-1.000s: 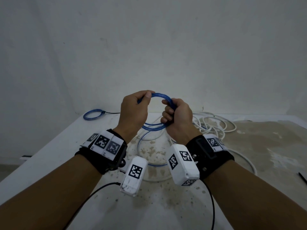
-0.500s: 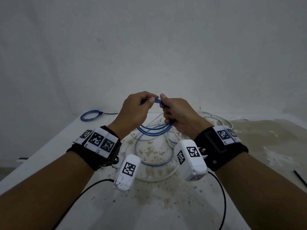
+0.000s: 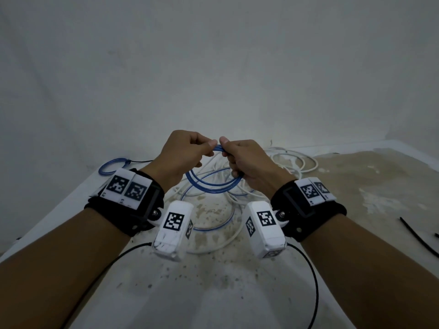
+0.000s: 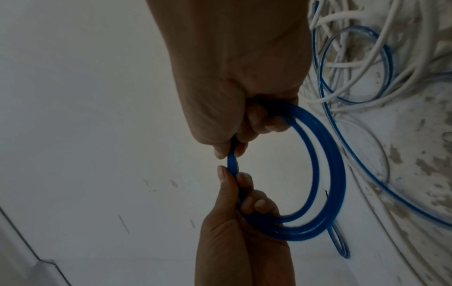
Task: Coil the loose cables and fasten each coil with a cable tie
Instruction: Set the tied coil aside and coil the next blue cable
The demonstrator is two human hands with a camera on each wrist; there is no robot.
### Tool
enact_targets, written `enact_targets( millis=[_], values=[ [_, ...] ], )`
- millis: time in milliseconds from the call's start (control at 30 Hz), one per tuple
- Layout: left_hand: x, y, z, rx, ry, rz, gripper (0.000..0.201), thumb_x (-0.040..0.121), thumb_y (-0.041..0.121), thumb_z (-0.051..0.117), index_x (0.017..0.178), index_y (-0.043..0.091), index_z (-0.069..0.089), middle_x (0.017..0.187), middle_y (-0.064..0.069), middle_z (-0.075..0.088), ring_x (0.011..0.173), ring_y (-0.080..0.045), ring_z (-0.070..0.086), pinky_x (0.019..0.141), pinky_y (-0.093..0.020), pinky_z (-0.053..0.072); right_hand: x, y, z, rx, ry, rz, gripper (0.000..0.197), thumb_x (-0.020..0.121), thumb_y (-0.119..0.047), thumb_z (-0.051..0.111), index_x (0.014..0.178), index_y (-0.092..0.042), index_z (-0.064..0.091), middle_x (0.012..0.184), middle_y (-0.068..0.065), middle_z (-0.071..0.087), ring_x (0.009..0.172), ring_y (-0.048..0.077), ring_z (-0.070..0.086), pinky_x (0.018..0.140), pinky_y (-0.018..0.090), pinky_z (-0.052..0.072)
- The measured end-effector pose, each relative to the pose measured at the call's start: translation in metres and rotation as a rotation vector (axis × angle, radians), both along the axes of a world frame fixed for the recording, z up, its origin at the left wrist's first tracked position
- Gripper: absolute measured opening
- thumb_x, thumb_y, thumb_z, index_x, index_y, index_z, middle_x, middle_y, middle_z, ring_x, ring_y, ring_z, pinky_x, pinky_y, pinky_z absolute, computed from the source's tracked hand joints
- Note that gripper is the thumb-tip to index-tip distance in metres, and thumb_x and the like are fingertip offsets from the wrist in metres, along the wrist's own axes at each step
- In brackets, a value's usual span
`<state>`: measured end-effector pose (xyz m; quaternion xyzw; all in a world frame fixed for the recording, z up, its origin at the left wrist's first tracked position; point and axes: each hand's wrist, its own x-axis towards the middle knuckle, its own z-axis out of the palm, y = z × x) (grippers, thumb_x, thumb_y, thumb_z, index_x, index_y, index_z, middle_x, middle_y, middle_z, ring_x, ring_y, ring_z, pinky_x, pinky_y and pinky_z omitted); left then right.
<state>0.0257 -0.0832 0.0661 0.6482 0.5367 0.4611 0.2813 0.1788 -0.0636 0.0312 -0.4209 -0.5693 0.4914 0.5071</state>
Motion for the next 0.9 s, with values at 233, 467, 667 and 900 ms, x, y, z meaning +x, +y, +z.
enact_targets(
  millis=[233, 467, 667, 900],
  values=[
    [0.035, 0.001, -0.017, -0.089, -0.029, -0.047, 0.013, 0.088, 0.02, 0.073, 0.08, 0.01, 0.074, 0.071, -0.005, 0.07, 0.05, -0.007, 0.051, 0.055, -0.022, 0.049, 0.039, -0.008, -0.02, -0.025, -0.057, -0.048, 0.04, 0.098, -0.039, 0.059, 0.074, -0.007, 0.063, 0.042, -0.009, 0.037, 0.039, 0.012, 0.032, 0.046, 0.027, 0.033],
    [0.095, 0.005, -0.035, -0.146, -0.054, -0.143, 0.012, 0.088, 0.018, 0.073, 0.082, 0.008, 0.074, 0.061, 0.003, 0.07, 0.047, 0.001, 0.055, 0.059, -0.023, 0.049, 0.102, -0.031, -0.036, -0.199, 0.041, -0.043, 0.054, 0.101, -0.05, 0.047, 0.08, -0.005, 0.067, 0.053, 0.0, 0.043, 0.046, 0.015, 0.04, 0.054, 0.03, 0.048],
    [0.159, -0.005, -0.043, -0.188, -0.074, -0.272, 0.013, 0.088, 0.016, 0.072, 0.085, 0.004, 0.074, 0.068, -0.003, 0.071, 0.044, 0.001, 0.052, 0.053, -0.019, 0.047, 0.177, -0.048, -0.045, -0.159, -0.378, -0.43, 0.038, 0.098, -0.039, 0.056, 0.082, -0.006, 0.069, 0.073, 0.007, 0.071, 0.057, 0.018, 0.066, 0.057, 0.03, 0.058],
    [0.189, -0.015, -0.047, -0.216, -0.099, -0.363, 0.016, 0.088, 0.016, 0.073, 0.087, 0.0, 0.074, 0.071, -0.006, 0.07, 0.044, -0.001, 0.051, 0.055, -0.023, 0.046, 0.272, -0.088, -0.049, -0.355, -1.384, -0.625, 0.032, 0.082, -0.013, 0.062, 0.055, -0.011, 0.046, 0.056, 0.003, 0.048, 0.053, 0.021, 0.048, 0.053, 0.025, 0.041]
  ],
)
